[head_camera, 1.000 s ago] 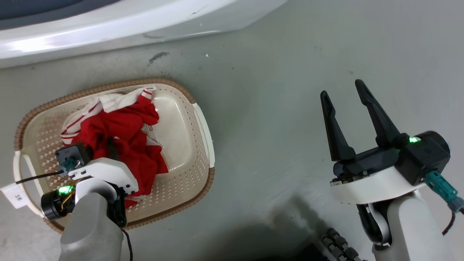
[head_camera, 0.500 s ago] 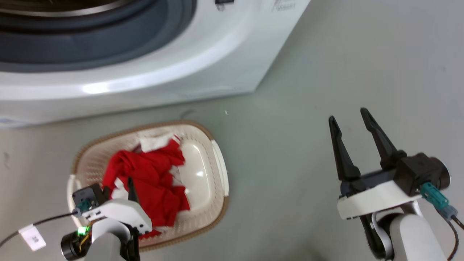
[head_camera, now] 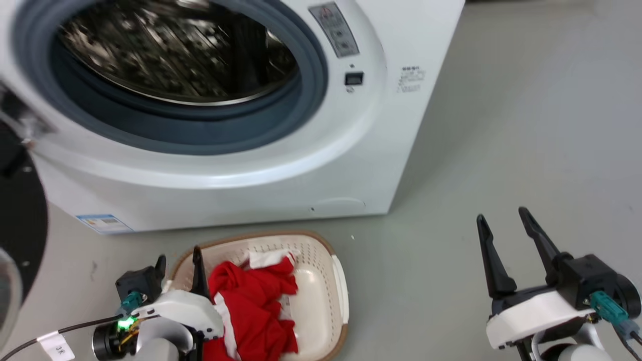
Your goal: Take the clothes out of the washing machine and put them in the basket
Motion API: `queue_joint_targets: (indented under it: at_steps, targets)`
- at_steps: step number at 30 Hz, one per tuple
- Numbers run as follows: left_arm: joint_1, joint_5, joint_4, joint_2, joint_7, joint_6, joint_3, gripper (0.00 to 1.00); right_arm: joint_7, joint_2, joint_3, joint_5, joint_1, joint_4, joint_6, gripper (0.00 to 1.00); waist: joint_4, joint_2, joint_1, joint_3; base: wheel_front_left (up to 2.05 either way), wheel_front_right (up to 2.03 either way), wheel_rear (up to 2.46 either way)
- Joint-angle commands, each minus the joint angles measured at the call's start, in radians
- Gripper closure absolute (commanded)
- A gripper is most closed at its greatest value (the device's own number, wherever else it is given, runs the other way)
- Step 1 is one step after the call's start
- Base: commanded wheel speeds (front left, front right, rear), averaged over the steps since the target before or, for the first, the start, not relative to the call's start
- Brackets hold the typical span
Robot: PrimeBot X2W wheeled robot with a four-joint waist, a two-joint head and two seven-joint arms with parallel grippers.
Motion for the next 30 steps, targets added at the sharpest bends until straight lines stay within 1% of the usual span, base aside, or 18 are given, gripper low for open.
queue_joint_targets:
  at_steps: [1, 10, 18, 24, 30]
  targets:
    - [0.017, 0.017, -0.031, 0.000, -0.003, 0.008, -0.005, 0.00, 0.005, 0.002, -0.003, -0.005, 0.017, -0.009, -0.001, 0.00, 0.035, 0.0000, 0.0003, -0.054, 0.00, 0.00, 0.00]
    - [0.089, 0.104, -0.311, -0.001, -0.003, 0.028, -0.054, 0.00, 0.030, 0.002, -0.028, -0.009, 0.079, -0.035, -0.001, 0.00, 0.047, 0.0000, 0.0003, -0.138, 0.00, 0.00, 0.00]
    - [0.156, 0.165, -0.514, -0.001, -0.003, 0.025, -0.083, 0.00, 0.050, 0.002, -0.042, -0.015, 0.124, -0.052, -0.001, 0.00, 0.063, 0.0000, 0.0003, -0.197, 0.00, 0.00, 0.00]
    - [0.236, 0.192, -0.599, 0.009, -0.002, 0.028, -0.096, 0.00, 0.061, 0.002, -0.045, -0.015, 0.161, -0.068, -0.001, 0.00, 0.070, 0.0000, 0.0003, -0.237, 0.00, 0.00, 0.00]
    - [0.303, 0.197, -0.627, 0.012, -0.002, 0.020, -0.119, 0.00, 0.069, 0.002, -0.045, -0.020, 0.185, -0.083, -0.001, 0.00, 0.077, 0.0000, 0.0003, -0.249, 0.00, 0.00, 0.00]
